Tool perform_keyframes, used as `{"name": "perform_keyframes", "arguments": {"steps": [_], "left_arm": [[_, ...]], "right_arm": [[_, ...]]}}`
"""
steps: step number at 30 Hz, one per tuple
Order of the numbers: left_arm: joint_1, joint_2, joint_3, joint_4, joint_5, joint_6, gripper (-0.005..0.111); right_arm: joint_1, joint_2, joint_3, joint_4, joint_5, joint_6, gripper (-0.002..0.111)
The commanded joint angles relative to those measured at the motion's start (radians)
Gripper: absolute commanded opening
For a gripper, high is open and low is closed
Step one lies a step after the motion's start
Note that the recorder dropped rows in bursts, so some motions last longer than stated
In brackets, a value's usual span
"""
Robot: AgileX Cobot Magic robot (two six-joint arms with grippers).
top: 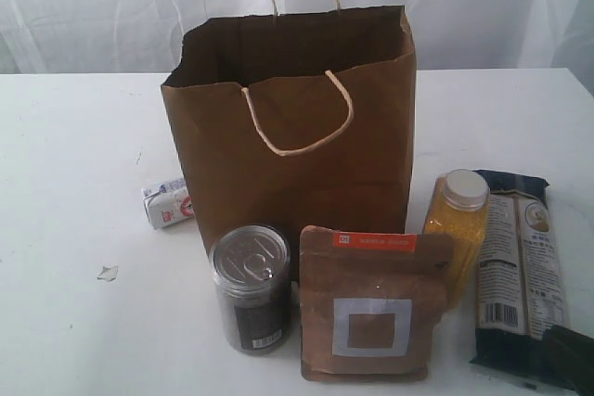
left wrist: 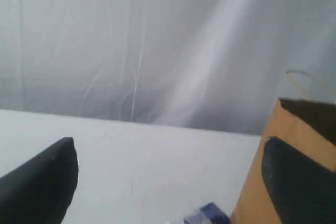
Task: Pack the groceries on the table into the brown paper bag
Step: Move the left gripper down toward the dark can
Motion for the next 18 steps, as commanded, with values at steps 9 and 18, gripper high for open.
{"name": "perform_keyframes", "arguments": {"steps": [9,18], "left_arm": [[-0.229,0.069,-0.251,-0.547,0.742,0.629,0.081],[-0.346,0.222,-0.241,-0.776,0.712,0.861,0.092]], "right_arm": [[-0.005,-0.003,0.005,-0.001,-0.009,0.003,0.0],[-0.005,-0.003,0.005,-0.001,-0.009,0.003,0.0]]}}
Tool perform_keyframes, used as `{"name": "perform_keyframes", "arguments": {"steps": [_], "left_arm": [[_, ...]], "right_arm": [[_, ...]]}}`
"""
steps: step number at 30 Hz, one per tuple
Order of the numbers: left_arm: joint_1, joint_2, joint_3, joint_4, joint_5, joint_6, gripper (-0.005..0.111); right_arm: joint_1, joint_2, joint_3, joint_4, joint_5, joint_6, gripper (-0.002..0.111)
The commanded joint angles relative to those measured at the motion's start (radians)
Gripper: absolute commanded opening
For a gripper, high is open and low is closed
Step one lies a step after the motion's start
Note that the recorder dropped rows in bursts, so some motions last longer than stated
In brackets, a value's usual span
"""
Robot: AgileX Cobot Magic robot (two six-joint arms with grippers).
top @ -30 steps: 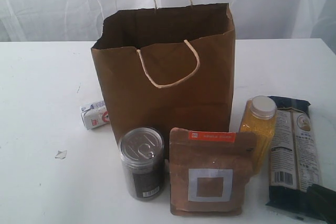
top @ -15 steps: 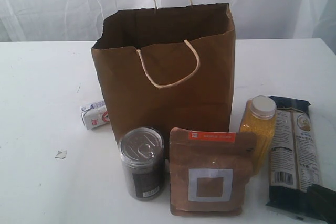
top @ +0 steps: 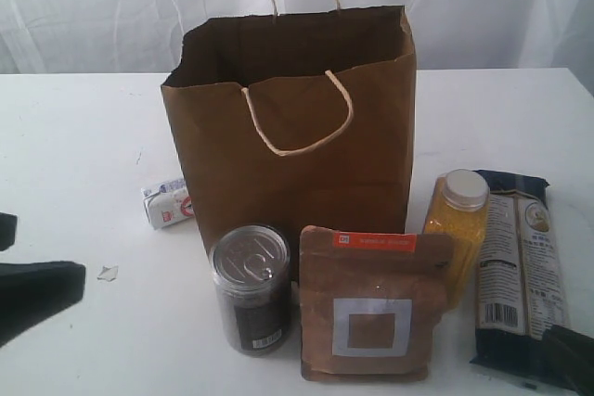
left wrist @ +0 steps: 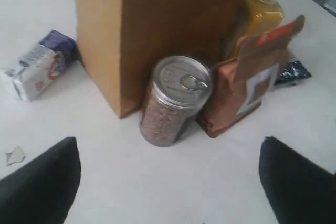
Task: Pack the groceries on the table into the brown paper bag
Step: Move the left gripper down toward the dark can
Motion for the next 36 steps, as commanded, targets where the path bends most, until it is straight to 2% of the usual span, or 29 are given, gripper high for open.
{"name": "perform_keyframes", "arguments": {"steps": [1,2,3,7,9,11,17,27,36], "left_arm": [[-0.081,0.068,0.014,-0.127,-0.059,0.11,0.092],[-0.111,0.086,0.029,-0.147,-0.094,0.132,0.092],[-0.178,0.12,0.058,-0.147,-0.184,0.151,0.092],[-0.368,0.235,0.129,-0.147,-0.483,0.16,0.092],[-0.44,0.308,0.132,-0.143,-0.582,0.16,0.092],[-0.478,0.381,0.132,-0.138,-0.679,0.16,0.092],[-0.485,0.575,0.125,-0.113,-0.859,0.156,0.092],[-0.485,0.714,0.05,-0.086,-0.9,-0.015,0.092],[-0.521,0.761,0.046,-0.086,-0.983,-0.051,0.092]], "right_arm": [[-0.005,-0.003,0.005,-0.001,-0.009,0.003,0.0],[-0.005,-0.003,0.005,-0.001,-0.009,0.003,0.0],[-0.005,-0.003,0.005,-0.001,-0.009,0.003,0.0],[-0.005,-0.003,0.005,-0.001,-0.009,0.003,0.0],[-0.005,-0.003,0.005,-0.001,-0.009,0.003,0.0],[-0.005,-0.003,0.005,-0.001,-0.009,0.003,0.0],[-0.005,-0.003,0.005,-0.001,-0.009,0.003,0.0],[-0.005,-0.003,0.005,-0.001,-0.009,0.003,0.0],[-0.005,-0.003,0.005,-0.001,-0.009,0.003,0.0]]}}
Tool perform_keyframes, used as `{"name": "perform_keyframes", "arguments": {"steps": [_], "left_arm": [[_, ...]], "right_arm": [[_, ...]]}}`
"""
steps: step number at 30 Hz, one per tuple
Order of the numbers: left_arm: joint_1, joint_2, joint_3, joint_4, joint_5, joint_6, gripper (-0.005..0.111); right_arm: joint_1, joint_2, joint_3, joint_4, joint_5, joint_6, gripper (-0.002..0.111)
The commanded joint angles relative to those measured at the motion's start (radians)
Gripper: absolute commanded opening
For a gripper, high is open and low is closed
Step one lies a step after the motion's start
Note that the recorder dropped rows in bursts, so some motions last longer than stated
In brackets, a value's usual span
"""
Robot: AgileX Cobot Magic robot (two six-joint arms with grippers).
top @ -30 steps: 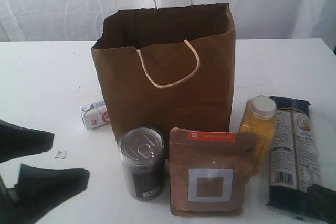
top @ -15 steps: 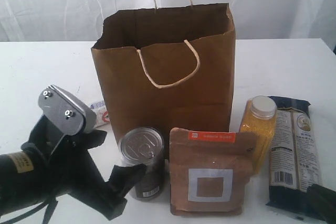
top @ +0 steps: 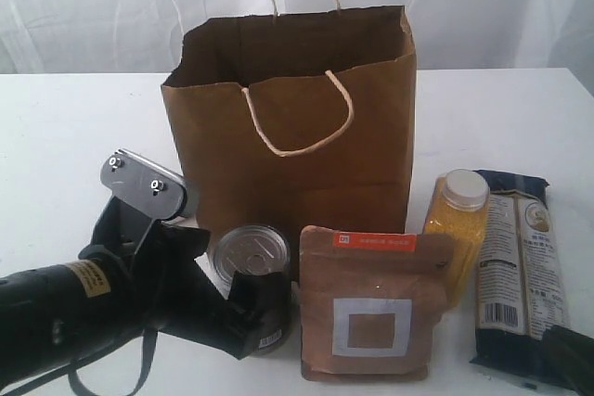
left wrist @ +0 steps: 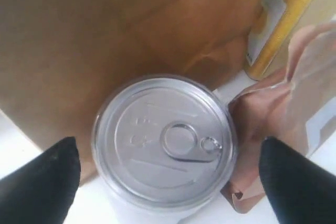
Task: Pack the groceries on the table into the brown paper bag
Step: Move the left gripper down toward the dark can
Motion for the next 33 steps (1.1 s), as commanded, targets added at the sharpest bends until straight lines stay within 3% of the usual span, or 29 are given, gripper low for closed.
{"name": "perform_keyframes", "arguments": {"steps": [1,19,33], "left_arm": [[-0.017,0.017,-0.005,0.0,-0.043,-0.031,0.092],[-0.017,0.109,-0.007,0.0,-0.143,-0.037,0.092],[-0.017,0.203,-0.075,0.014,-0.139,-0.028,0.092]], "right_arm": [[-0.005,-0.003,0.005,-0.001,-0.009,0.003,0.0],[-0.005,-0.003,0.005,-0.001,-0.009,0.003,0.0],[-0.005,-0.003,0.005,-0.001,-0.009,0.003,0.0]]}}
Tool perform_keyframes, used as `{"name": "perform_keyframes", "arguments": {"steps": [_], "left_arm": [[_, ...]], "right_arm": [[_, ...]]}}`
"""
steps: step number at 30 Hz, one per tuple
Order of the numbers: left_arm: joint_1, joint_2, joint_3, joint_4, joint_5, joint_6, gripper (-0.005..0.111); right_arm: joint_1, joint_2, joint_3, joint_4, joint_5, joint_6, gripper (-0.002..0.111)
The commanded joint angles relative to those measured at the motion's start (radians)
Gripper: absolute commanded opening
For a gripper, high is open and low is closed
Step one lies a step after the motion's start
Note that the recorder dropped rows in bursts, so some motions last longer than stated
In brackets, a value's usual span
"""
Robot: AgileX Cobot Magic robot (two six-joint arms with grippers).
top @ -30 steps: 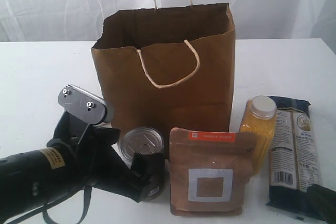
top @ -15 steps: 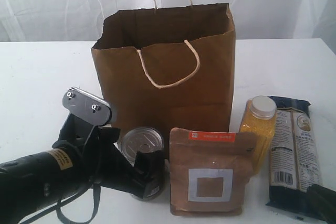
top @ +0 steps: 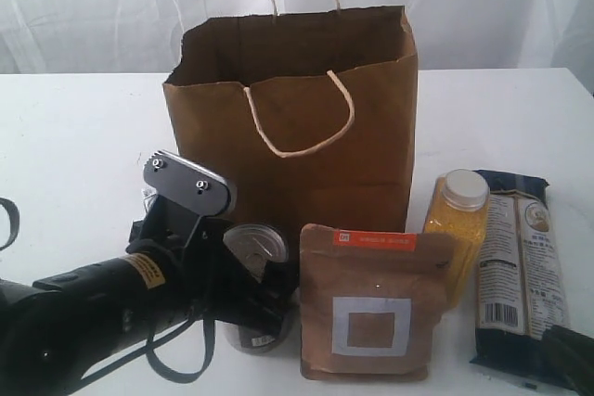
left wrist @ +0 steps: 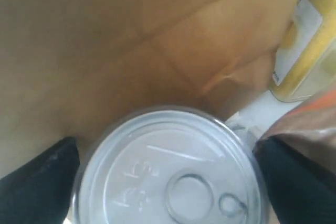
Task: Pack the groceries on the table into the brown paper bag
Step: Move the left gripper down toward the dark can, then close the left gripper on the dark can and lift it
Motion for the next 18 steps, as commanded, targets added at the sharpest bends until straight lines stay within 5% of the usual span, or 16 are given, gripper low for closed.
{"name": "perform_keyframes", "arguments": {"steps": [1,7,17,18], "left_arm": [[-0.007,0.024,-0.004,0.001,-0.004,0.002,0.092],[-0.007,0.034,-0.004,0.001,-0.008,0.002,0.083],[-0.017,-0.011,-0.004,0.018,0.025,0.002,0.001],[-0.024,-0.027,-0.004,0.016,0.032,0.011,0.0]], "right_arm": [[-0.005,-0.003,0.005,-0.001,-0.009,0.003,0.0],[-0.005,-0.003,0.005,-0.001,-0.009,0.003,0.0],[-0.005,-0.003,0.005,-0.001,-0.009,0.003,0.0],[-0.005,-0.003,0.005,-0.001,-0.009,0.003,0.0]]}}
